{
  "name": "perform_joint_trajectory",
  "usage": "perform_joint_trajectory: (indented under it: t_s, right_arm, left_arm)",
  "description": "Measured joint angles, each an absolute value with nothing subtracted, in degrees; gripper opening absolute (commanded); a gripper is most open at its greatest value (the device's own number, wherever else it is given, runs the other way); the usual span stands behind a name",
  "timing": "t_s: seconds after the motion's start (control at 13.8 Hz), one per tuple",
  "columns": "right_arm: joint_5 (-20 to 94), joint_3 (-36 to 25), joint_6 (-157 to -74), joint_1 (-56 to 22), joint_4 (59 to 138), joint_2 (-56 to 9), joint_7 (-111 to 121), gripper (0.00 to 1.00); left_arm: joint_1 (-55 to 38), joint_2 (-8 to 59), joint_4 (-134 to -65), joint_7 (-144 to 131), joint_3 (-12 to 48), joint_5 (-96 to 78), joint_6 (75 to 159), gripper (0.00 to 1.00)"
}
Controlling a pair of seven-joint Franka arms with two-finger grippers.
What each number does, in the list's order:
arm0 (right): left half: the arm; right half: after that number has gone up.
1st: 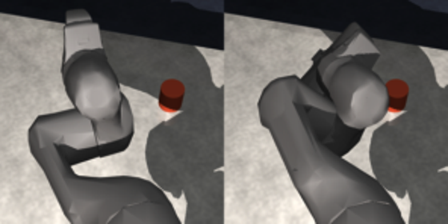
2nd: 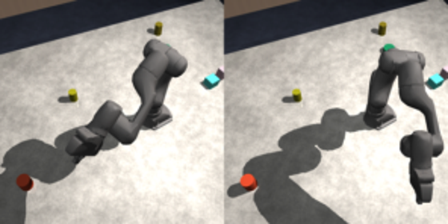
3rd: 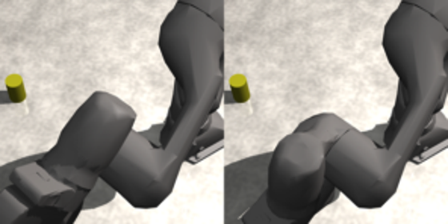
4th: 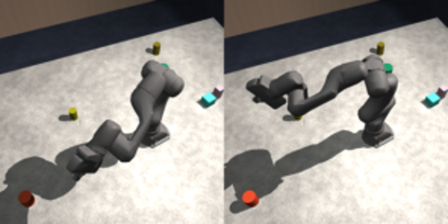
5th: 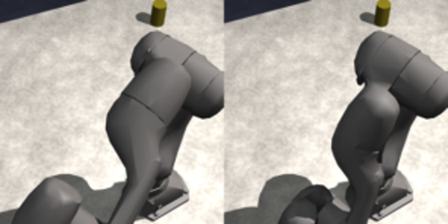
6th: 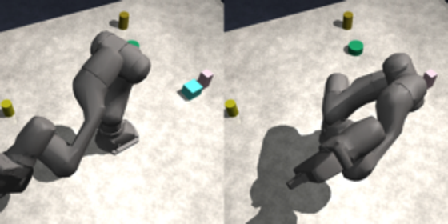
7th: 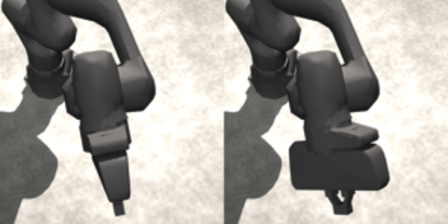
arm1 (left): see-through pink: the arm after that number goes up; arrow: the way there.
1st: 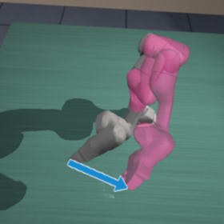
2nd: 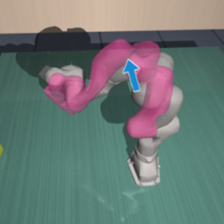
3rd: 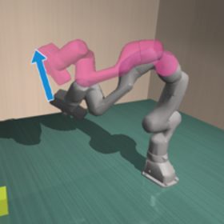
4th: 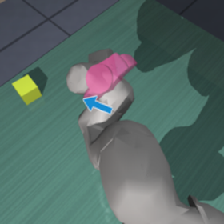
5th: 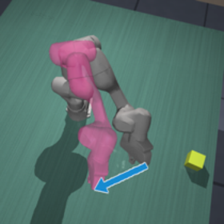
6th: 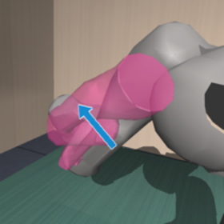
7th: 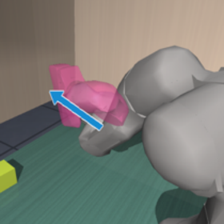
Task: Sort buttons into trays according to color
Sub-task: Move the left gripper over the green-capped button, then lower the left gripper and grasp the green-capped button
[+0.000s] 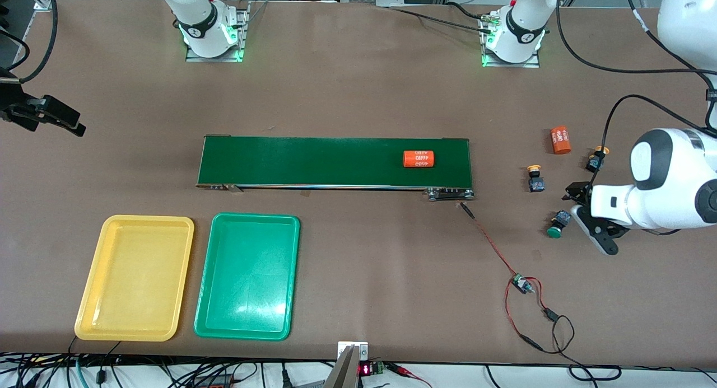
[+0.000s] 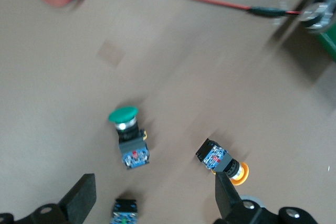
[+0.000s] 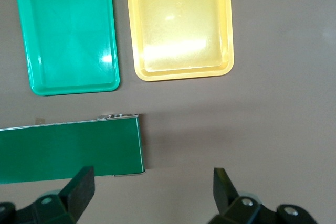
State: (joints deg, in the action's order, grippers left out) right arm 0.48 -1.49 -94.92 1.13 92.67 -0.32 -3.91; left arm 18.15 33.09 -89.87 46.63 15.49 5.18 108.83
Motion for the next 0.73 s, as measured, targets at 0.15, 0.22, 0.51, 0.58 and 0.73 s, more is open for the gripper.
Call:
perform_joint_trajectory:
  t_s: [0.15,0.22,0.51,0.58,0.73]
  right_arm:
    - [0.55,-1.47,-94.92,1.12,92.67,-0.32,-3.91,1.0]
    - [0.57,-1.47,-94.92,1.13,92.67,-0.33,-3.91,1.0]
    - [0.59,-1.45,-94.92,1.12,92.67,-0.32,-3.9,1.0]
    - [0.6,-1.45,-94.92,1.12,92.67,-0.33,-3.9,1.0]
    - [0.6,-1.45,-94.92,1.11,92.67,-0.33,-3.9,1.0]
  left_arm:
    - [19.31,34.5,-90.56,39.01,15.43,5.18,108.84,1.0]
    - [19.53,34.81,-91.14,36.93,15.28,5.18,109.36,1.0]
    - [19.61,35.03,-96.02,34.41,14.09,5.18,116.55,1.0]
    - [19.61,35.11,-97.26,34.22,13.95,5.18,118.65,1.0]
    - [19.62,35.44,-98.81,34.15,13.45,5.18,122.35,1.0]
